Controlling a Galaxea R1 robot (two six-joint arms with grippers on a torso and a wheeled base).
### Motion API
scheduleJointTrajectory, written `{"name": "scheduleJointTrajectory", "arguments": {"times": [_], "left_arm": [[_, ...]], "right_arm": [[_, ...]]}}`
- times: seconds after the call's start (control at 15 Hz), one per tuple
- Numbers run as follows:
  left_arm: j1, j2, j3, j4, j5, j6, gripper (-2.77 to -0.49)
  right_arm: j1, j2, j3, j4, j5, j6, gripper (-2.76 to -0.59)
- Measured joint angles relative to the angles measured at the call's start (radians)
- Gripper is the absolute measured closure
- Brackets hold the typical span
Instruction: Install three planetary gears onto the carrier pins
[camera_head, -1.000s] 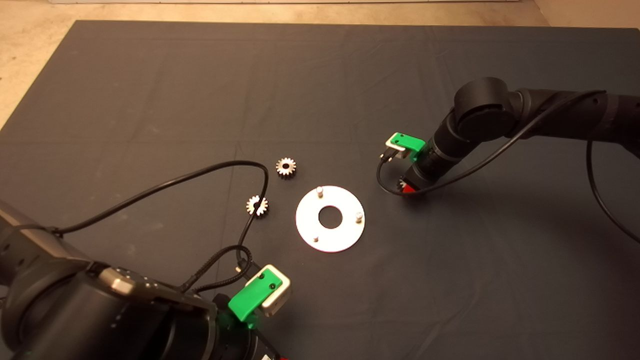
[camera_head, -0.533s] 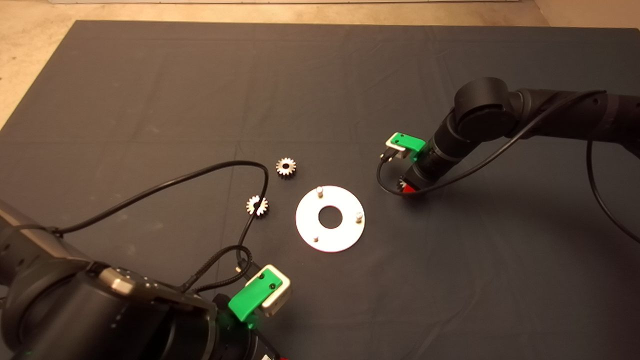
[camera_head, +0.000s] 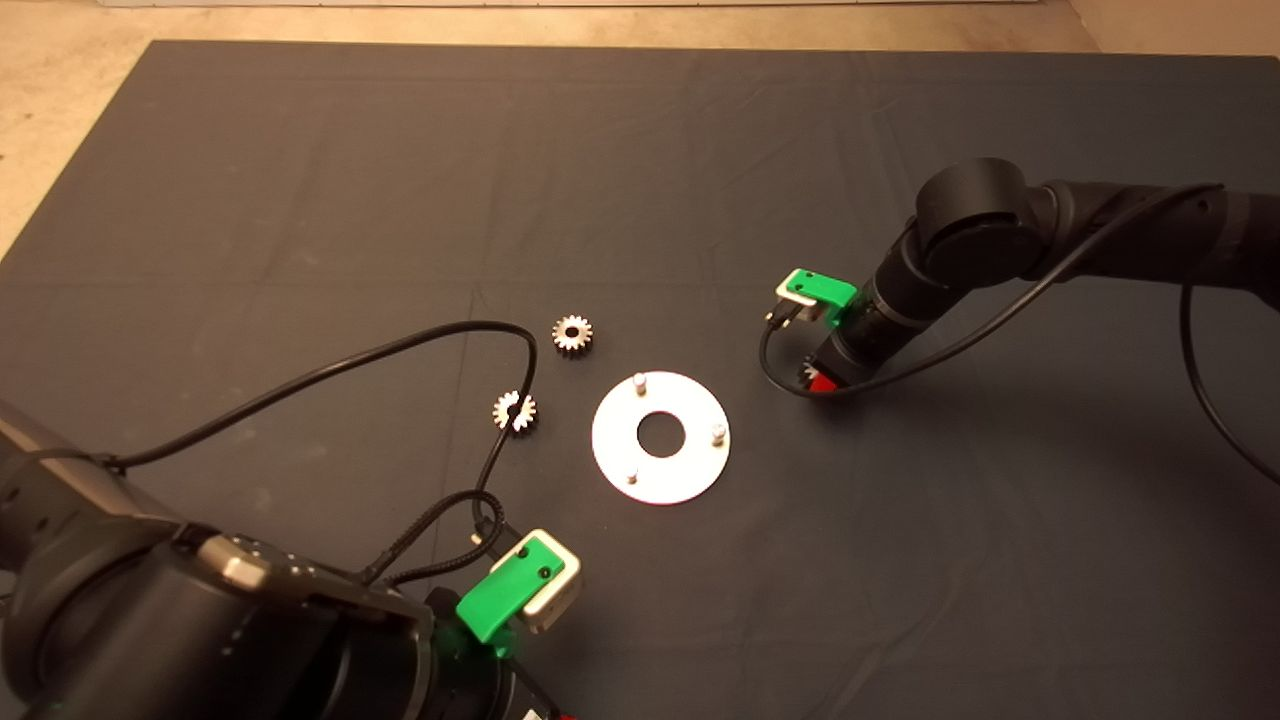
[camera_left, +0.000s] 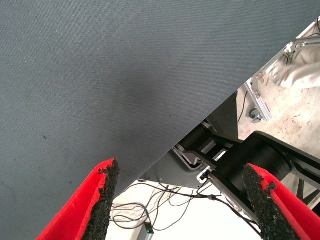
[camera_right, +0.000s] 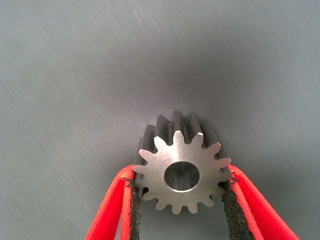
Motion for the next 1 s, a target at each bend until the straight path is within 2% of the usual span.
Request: {"name": "scheduleJointTrajectory", "arguments": {"times": [0.07,0.2,0.4,0.47,0.53,0.67,0.73,0.87,0.93,1.0], "left_arm": [[0.000,0.000,0.000,0.000,0.000,0.000,-1.73],[0.000,0.000,0.000,0.000,0.000,0.000,-1.73],[0.000,0.003,0.000,0.000,-0.010,0.000,-1.73],[0.000,0.008,0.000,0.000,-0.016,0.000,-1.73],[-0.003,0.014,0.000,0.000,-0.021,0.000,-1.73],[-0.034,0.030,0.000,0.000,-0.028,0.000,-1.73],[-0.042,0.042,0.000,0.001,-0.027,-0.002,-1.73],[-0.044,0.089,0.000,0.000,-0.027,-0.027,-1.73],[-0.046,0.110,0.000,0.000,-0.028,-0.039,-1.73],[-0.048,0.118,0.000,0.000,-0.028,-0.049,-1.73]], "right_arm": [[0.000,-0.008,0.012,0.000,-0.007,0.000,-0.91],[0.000,-0.018,0.060,0.003,-0.012,0.004,-0.92],[0.005,-0.024,0.135,0.064,-0.016,0.009,-0.91],[0.017,-0.039,0.215,0.091,-0.028,0.036,-0.92],[0.033,-0.046,0.286,0.109,-0.036,0.065,-0.92],[0.078,-0.050,0.417,0.145,-0.043,0.135,-0.92],[0.106,-0.050,0.462,0.155,-0.043,0.167,-0.91],[0.173,-0.059,0.513,0.164,-0.051,0.218,-0.90],[0.186,-0.060,0.516,0.164,-0.051,0.221,-0.90],[0.183,-0.059,0.512,0.164,-0.050,0.222,-0.90]]}}
